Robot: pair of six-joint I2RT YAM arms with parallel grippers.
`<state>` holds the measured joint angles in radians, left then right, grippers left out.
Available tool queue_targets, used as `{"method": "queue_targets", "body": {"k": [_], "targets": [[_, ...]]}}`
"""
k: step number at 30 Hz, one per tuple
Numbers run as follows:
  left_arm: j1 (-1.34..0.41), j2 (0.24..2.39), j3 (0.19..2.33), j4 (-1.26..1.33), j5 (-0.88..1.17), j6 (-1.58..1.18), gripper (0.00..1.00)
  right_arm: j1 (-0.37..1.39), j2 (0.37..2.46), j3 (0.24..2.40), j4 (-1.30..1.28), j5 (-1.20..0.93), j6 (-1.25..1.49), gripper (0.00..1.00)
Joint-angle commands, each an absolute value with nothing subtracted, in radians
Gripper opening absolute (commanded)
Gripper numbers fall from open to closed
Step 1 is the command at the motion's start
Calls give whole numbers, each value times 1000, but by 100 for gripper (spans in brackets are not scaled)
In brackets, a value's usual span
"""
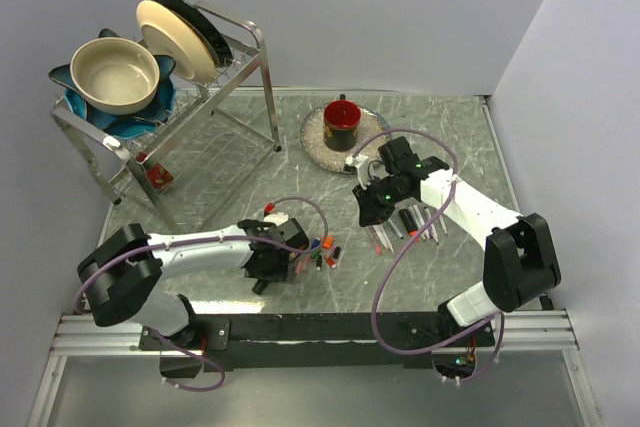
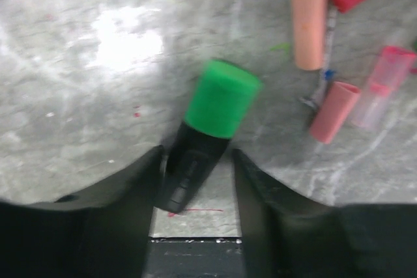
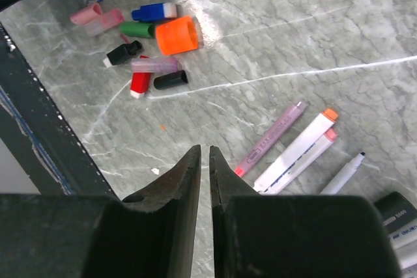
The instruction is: Open the pen caps
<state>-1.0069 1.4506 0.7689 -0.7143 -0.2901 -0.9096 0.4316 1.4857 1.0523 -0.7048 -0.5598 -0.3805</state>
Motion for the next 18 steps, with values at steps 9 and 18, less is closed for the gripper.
{"method": "queue_targets", "body": {"k": [9,18], "targets": [[-1008,1465,692,-610,-233,-929,9,411,1428,1065,-724,-626,-409,17],[-1008,1145,690,-484,-290,-919,1,410,1347,1060,-743,-761,-479,20]]}}
